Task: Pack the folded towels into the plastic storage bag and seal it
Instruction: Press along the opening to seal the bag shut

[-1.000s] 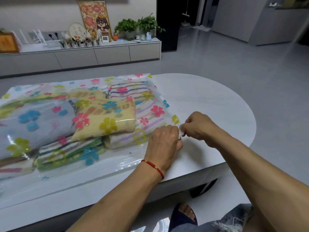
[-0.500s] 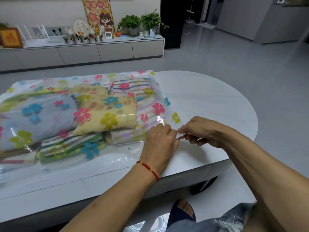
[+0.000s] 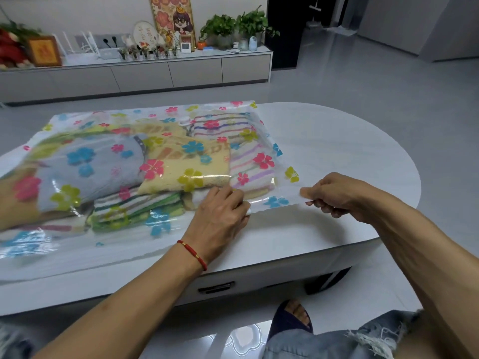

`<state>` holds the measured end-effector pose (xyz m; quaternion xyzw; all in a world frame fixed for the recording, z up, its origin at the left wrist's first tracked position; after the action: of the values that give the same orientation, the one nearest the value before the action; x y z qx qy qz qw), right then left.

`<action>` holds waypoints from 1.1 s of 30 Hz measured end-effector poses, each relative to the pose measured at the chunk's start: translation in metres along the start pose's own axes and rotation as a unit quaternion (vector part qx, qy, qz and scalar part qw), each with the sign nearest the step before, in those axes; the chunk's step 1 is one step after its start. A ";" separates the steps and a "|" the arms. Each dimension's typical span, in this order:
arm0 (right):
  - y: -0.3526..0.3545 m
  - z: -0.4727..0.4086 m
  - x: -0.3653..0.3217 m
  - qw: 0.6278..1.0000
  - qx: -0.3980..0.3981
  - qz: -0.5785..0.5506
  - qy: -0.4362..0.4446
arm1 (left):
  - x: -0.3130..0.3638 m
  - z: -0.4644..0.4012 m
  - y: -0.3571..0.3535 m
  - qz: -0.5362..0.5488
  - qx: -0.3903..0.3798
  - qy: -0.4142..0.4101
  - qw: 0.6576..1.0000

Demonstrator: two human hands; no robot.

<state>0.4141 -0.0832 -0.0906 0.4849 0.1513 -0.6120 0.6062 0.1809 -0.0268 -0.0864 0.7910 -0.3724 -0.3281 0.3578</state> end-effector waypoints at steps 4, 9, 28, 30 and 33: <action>0.004 -0.001 0.007 1.000 0.020 0.012 -0.007 | -0.025 0.027 0.005 -0.008 -0.016 -0.004 1.000; 0.003 0.011 -0.007 0.968 0.114 0.225 0.015 | -0.035 0.047 0.012 0.011 -0.021 0.040 0.999; -0.135 0.043 -0.034 0.729 0.114 0.391 0.550 | -0.065 0.081 0.024 0.035 -0.042 0.070 0.996; -0.133 0.042 -0.032 0.724 0.125 0.384 0.559 | -0.077 0.094 0.029 0.019 -0.048 0.065 0.997; -0.131 0.042 -0.033 0.711 0.129 0.390 0.571 | -0.098 0.112 0.036 -0.005 -0.047 0.064 0.997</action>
<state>0.2734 -0.0672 -0.0978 0.8316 0.1858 0.0589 0.5200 0.0307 0.0012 -0.0911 0.7946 -0.3290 -0.2956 0.4159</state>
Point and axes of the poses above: each hand's wrist, its own z-axis away from the middle knuckle, its own y-axis out of the back of the hand, x = y × z, the point moved 5 cm from there along -z, towards the middle knuckle, and after that the axes turned 11 degrees about -z, right-handed, at the moved point
